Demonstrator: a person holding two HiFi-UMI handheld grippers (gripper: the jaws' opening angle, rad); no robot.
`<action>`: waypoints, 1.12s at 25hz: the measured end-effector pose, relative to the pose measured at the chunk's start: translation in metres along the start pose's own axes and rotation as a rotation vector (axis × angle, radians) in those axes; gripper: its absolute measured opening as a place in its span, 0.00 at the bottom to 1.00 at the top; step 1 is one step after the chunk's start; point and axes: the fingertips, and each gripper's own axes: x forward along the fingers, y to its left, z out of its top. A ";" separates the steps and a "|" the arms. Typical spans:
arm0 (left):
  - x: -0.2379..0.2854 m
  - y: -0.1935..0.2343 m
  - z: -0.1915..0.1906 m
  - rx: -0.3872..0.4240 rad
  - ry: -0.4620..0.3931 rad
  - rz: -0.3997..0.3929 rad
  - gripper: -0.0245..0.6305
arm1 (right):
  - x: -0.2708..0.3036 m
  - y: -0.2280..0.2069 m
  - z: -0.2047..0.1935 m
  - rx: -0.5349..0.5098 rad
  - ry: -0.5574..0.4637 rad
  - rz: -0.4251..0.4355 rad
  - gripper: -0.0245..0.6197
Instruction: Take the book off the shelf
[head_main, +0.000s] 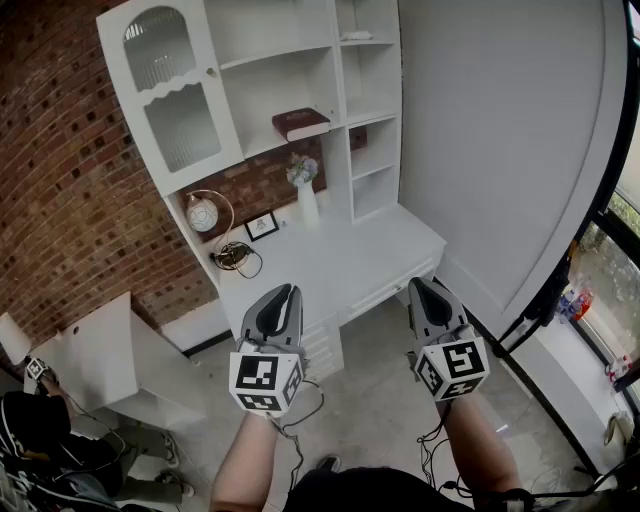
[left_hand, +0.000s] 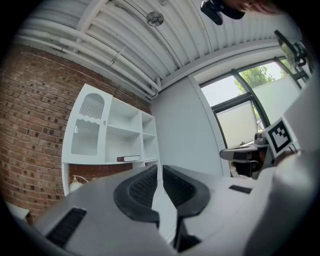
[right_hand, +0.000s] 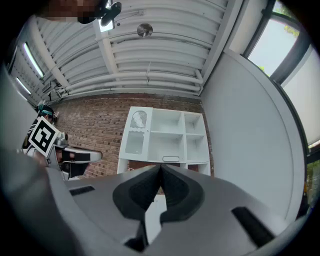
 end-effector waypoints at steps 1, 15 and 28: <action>0.001 -0.002 0.000 0.002 0.001 0.003 0.09 | 0.000 -0.002 0.000 0.000 -0.001 0.002 0.04; -0.014 -0.050 -0.013 0.007 0.077 0.041 0.43 | -0.034 -0.033 -0.015 0.079 0.037 0.075 0.36; 0.038 -0.018 -0.047 -0.007 0.101 0.062 0.43 | 0.014 -0.058 -0.045 0.057 0.072 0.056 0.35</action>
